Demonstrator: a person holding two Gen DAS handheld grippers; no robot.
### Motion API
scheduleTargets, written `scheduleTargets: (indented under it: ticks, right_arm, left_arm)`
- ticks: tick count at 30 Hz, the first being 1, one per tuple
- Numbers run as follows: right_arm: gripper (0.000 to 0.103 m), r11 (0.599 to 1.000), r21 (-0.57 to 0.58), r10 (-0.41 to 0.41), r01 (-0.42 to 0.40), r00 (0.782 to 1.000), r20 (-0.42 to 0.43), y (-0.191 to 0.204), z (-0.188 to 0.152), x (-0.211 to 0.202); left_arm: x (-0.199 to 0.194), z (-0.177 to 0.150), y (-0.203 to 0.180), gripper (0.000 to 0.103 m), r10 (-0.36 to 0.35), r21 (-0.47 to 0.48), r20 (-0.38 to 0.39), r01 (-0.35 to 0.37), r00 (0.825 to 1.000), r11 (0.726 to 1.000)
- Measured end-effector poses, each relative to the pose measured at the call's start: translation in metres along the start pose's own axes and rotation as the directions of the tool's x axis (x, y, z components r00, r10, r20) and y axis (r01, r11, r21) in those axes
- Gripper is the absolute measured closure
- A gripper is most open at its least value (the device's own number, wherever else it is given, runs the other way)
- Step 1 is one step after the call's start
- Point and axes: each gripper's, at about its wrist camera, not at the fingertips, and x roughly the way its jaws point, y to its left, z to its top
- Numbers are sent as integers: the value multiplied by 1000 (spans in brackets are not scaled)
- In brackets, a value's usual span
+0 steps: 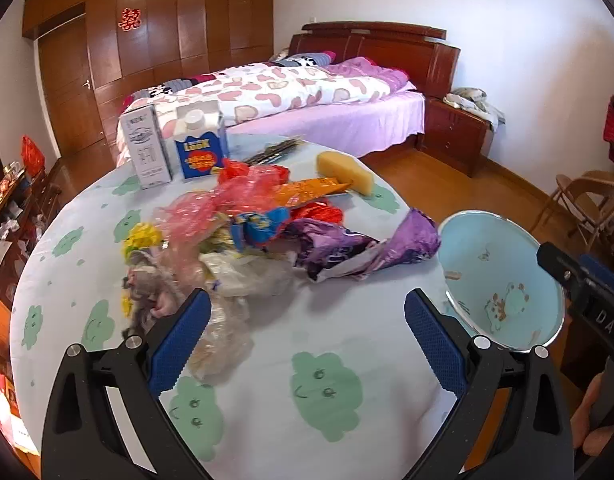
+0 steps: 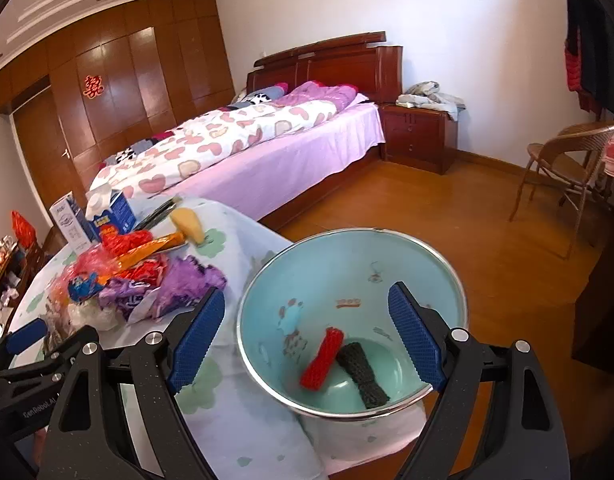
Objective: Collect trash
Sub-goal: 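Grasp the purple wrapper with the right tool while the left tool reaches the pile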
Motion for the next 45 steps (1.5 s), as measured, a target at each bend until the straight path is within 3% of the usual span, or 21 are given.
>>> scheduleTargets:
  ticks: [7, 16, 26, 33, 37, 41, 43, 45]
  right_arm:
    - [19, 999, -34, 37, -38, 999, -40, 23, -6, 5]
    - [19, 992, -51, 111, -114, 992, -59, 56, -9, 15]
    - [19, 990, 41, 138, -134, 986, -98, 73, 8, 61]
    - [20, 990, 61, 138, -130, 974, -178, 84, 6, 100]
    - [42, 986, 46, 166, -160, 964, -207, 90, 1, 108]
    - [50, 981, 33, 195, -192, 960, -200, 92, -1, 105]
    - [70, 978, 36, 208, -205, 957, -201, 91, -2, 103]
    - [73, 974, 50, 226, -221, 953, -201, 92, -2, 100]
  left_arm:
    - [-5, -5, 25, 6, 32, -41, -5, -32, 999, 999]
    - [-7, -23, 92, 7, 97, -119, -14, -98, 995, 988]
    - [-5, -33, 152, 9, 140, -204, -30, -143, 990, 969]
    - [3, -35, 166, 9, 134, -222, -36, -138, 990, 965]
    - [7, -36, 169, 9, 131, -232, -44, -137, 990, 963]
    - [8, -37, 168, 9, 127, -232, -46, -135, 991, 963]
    - [7, -37, 167, 9, 131, -230, -45, -138, 990, 963]
    - [6, -37, 166, 9, 134, -230, -44, -140, 990, 963]
